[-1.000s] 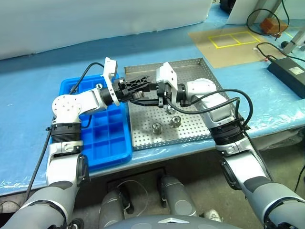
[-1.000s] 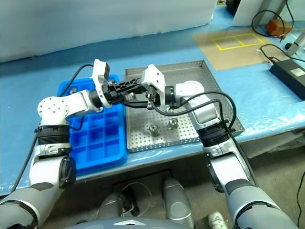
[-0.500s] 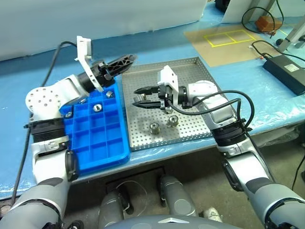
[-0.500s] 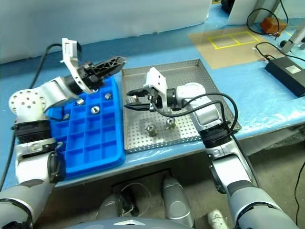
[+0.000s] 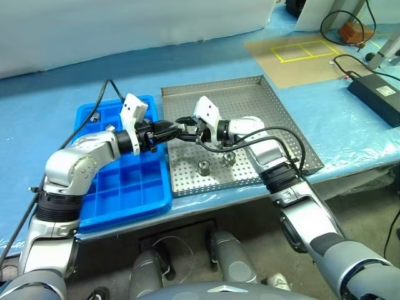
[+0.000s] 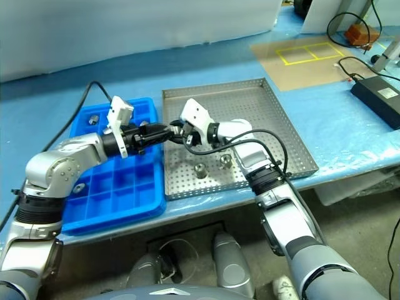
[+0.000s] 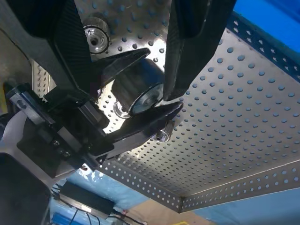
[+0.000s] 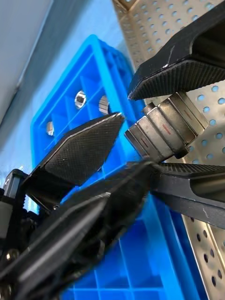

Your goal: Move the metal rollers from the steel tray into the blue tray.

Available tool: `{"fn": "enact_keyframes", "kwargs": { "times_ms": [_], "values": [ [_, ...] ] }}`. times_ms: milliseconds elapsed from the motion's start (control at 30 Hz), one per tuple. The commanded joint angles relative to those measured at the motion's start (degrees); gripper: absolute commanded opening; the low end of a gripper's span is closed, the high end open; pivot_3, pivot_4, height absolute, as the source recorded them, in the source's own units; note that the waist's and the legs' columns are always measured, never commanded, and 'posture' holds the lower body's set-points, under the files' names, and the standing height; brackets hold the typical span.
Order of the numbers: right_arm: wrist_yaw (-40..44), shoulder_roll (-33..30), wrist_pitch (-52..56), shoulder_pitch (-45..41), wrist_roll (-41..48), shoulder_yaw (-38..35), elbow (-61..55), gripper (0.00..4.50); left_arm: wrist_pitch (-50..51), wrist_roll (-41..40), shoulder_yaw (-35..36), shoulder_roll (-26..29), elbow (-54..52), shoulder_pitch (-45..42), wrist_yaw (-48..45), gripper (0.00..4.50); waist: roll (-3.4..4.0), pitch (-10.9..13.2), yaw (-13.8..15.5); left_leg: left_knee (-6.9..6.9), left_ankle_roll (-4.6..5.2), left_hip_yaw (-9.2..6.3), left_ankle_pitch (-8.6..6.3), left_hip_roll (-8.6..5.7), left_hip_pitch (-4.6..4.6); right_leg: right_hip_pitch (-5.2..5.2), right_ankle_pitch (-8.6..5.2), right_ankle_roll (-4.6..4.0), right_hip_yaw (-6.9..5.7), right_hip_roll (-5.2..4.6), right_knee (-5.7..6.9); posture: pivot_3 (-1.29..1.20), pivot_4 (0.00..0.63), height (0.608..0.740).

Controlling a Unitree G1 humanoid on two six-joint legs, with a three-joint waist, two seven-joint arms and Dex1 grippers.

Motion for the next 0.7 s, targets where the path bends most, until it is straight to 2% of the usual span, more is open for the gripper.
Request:
{"fn": "enact_keyframes", "kwargs": {
  "times_ms": [33,233,333,533,700],
  "values": [
    [0.20,0.29,-1.24,-2.43,1.45,-1.96,-3.08,1.66,-0.03,-0.27,1.37,-1.22,2.11,-0.31,-0.98,2.30,0.00,0.00,-0.05,-0.01,0.01,0.00,0.01,0.01,0.00,0.00,0.00,0.00,0.00,0.00,0.00,-0.65,0.150,0.740],
    [0.99,-0.29,-0.03,-1.97,3.34,-3.28,-5.66,1.66,3.39,-4.24,6.94,-5.25,8.77,-3.35,1.36,2.30,0.00,0.00,-0.11,-0.03,0.05,0.01,0.02,0.00,0.02,-0.02,0.00,-0.01,0.01,0.01,0.02,-0.66,0.150,0.740],
    [3.24,0.18,3.37,-1.65,8.45,-5.45,-10.26,1.66,9.83,-10.49,11.53,-7.58,12.60,-6.24,2.78,2.30,0.00,0.00,0.01,-0.02,0.03,0.02,0.02,-0.01,0.01,0.00,0.01,-0.01,0.01,0.00,0.03,-0.67,0.150,0.740],
    [5.49,-0.78,7.49,-1.21,11.67,-5.97,-15.32,1.66,18.11,-16.95,12.08,-8.34,10.39,-6.44,1.26,2.30,0.00,0.00,-0.05,-0.04,0.19,0.03,0.09,0.01,0.04,-0.02,0.00,-0.02,0.05,0.03,0.02,-0.68,0.150,0.740],
    [6.16,-1.51,7.58,-1.04,11.38,-5.84,-15.85,1.66,21.11,-20.52,14.16,-8.81,9.96,-7.00,1.86,2.30,0.00,0.00,-0.07,-0.03,0.18,0.04,0.08,0.00,0.05,-0.01,0.00,-0.02,0.06,0.03,0.02,-0.68,0.150,0.740]
  ]
}}
